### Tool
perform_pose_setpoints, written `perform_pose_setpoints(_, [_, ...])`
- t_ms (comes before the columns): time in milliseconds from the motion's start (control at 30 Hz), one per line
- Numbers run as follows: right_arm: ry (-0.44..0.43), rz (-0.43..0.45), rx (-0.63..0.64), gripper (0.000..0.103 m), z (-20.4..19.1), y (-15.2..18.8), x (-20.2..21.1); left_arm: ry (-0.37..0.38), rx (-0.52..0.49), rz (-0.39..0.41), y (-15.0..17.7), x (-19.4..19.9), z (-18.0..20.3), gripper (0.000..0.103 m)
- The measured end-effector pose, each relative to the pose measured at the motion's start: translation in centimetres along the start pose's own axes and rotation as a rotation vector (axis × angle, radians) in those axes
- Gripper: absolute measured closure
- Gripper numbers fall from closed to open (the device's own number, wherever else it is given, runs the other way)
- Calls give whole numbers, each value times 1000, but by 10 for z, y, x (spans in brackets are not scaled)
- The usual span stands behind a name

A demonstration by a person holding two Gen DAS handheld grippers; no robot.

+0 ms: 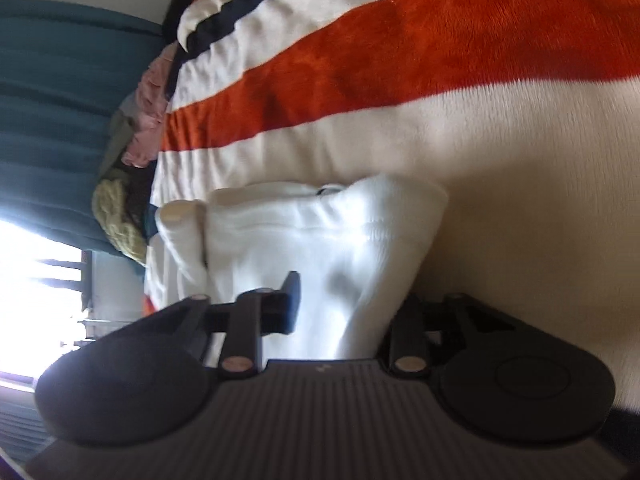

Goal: Fold clothes

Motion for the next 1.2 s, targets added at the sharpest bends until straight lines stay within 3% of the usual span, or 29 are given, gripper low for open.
perform_pose_setpoints(100, [10,18,18,84,1,-2,0,20,-54,-23,6,1,5,69])
perform_pose_setpoints(167, [17,31,30,85,1,-4,0,33,-92,-36,11,0,10,54])
perform_pose_setpoints(300, [15,52,39,92,2,-6,3,65,-161,-59,24,-6,18,48])
perform_pose_setpoints(400, [3,46,38,95,-1,-5,7,57,-150,-52,29,-9,17,53])
perform_pose_setpoints(467, [-5,43,38,97,-3,-5,9,41,-121,-47,29,-10,12,74])
perform_pose_setpoints(533, [-13,39,37,97,-5,-4,12,26,-88,-54,29,-13,6,85])
perform_pose_setpoints(800, [-45,25,34,95,-12,-3,21,20,-65,-78,24,-2,-3,87])
perform_pose_setpoints(933, [-2,-67,50,93,-10,9,10,19,-35,-88,23,-6,-6,83])
perform_pose_setpoints(967, [-1,-90,22,87,-8,11,8,21,-38,-88,24,-7,-6,79])
perform_pose_setpoints(1033, [-37,-117,-42,61,-6,16,3,25,-45,-89,25,-9,-4,72])
perform_pose_setpoints(1067, [-56,-130,-74,41,-5,18,0,27,-48,-89,26,-10,-4,65])
perform_pose_setpoints(1100, [-75,-143,-106,34,-4,20,-2,28,-52,-89,26,-11,-3,63])
perform_pose_setpoints(1200, [-75,-145,-82,34,-6,23,-3,34,-62,-89,28,-15,-1,59])
Point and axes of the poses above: each gripper's, at about its wrist camera, not at the fingertips, and x roughly against the way its jaws point, z to its right, y to its underside, the point moved 6 cm from there along -x, roughly the way its jaws point, and after that the axes turned 10 degrees about z, right-handed, at the moved point
